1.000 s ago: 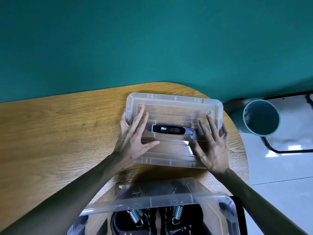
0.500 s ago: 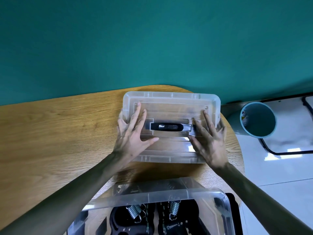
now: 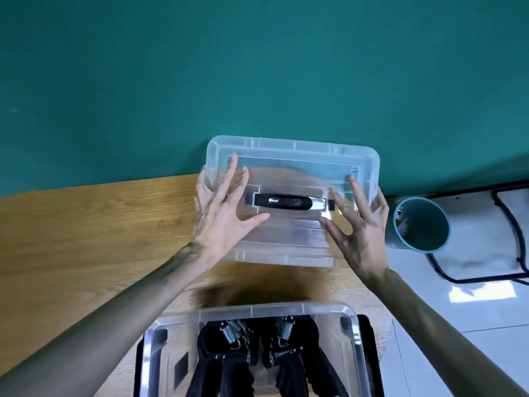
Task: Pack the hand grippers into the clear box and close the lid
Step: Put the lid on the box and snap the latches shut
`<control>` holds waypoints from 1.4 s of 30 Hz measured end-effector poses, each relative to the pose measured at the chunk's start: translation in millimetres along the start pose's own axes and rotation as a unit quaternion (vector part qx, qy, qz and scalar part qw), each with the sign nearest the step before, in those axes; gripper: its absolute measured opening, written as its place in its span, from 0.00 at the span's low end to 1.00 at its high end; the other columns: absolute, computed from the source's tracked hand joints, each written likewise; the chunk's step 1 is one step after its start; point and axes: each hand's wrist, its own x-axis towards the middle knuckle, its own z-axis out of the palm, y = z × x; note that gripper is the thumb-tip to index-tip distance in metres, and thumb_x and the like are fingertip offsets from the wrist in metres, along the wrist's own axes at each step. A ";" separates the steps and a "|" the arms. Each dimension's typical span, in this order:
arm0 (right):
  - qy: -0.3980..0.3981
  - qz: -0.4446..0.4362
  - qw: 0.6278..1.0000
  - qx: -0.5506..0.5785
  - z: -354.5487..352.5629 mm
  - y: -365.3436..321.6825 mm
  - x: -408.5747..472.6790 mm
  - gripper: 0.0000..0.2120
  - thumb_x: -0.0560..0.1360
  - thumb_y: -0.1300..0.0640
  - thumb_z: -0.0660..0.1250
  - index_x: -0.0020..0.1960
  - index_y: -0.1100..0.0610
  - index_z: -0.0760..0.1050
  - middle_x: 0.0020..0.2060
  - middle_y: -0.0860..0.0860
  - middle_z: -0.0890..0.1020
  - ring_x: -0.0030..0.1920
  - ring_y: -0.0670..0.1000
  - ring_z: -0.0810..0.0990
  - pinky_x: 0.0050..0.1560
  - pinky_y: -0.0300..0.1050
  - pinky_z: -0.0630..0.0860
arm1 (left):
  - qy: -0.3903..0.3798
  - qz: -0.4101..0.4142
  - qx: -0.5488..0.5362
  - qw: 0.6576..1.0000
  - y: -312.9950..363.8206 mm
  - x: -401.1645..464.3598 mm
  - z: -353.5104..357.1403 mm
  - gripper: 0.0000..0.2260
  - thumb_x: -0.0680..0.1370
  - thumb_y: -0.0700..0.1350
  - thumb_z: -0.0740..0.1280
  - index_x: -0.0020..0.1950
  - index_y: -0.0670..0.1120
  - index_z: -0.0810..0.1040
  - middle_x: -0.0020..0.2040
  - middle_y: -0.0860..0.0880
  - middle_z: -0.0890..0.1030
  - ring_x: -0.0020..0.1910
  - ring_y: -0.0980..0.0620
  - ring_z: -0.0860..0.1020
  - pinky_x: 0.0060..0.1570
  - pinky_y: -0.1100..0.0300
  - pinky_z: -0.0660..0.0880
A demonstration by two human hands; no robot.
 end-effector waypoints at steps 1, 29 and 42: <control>0.010 -0.005 1.000 -0.001 -3.3 -3.4 1.7 0.24 0.76 0.53 0.75 0.71 0.52 0.76 0.79 0.54 0.65 0.72 0.72 0.62 0.77 0.59 0.56 | 0.008 0.002 0.000 1.000 0.3 -2.2 -4.7 0.45 0.71 0.75 0.58 0.83 0.55 0.55 0.83 0.59 0.42 0.78 0.33 0.46 0.76 0.34 0.57; -0.014 -0.024 1.000 0.005 -91.4 -136.2 -125.3 0.24 0.78 0.44 0.70 0.71 0.52 0.76 0.80 0.49 0.63 0.71 0.70 0.64 0.76 0.63 0.57 | 0.061 -0.040 -0.038 0.997 -14.9 -212.6 -72.7 0.43 0.73 0.71 0.65 0.83 0.53 0.57 0.83 0.61 0.41 0.78 0.33 0.48 0.75 0.34 0.52; -0.102 0.014 0.994 -0.028 -85.4 -134.4 -231.6 0.27 0.76 0.41 0.68 0.72 0.50 0.75 0.79 0.46 0.64 0.71 0.70 0.65 0.70 0.69 0.67 | -0.033 -0.097 0.006 0.995 -4.4 -309.8 -19.5 0.43 0.72 0.76 0.53 0.81 0.53 0.62 0.83 0.60 0.44 0.77 0.35 0.52 0.67 0.36 0.67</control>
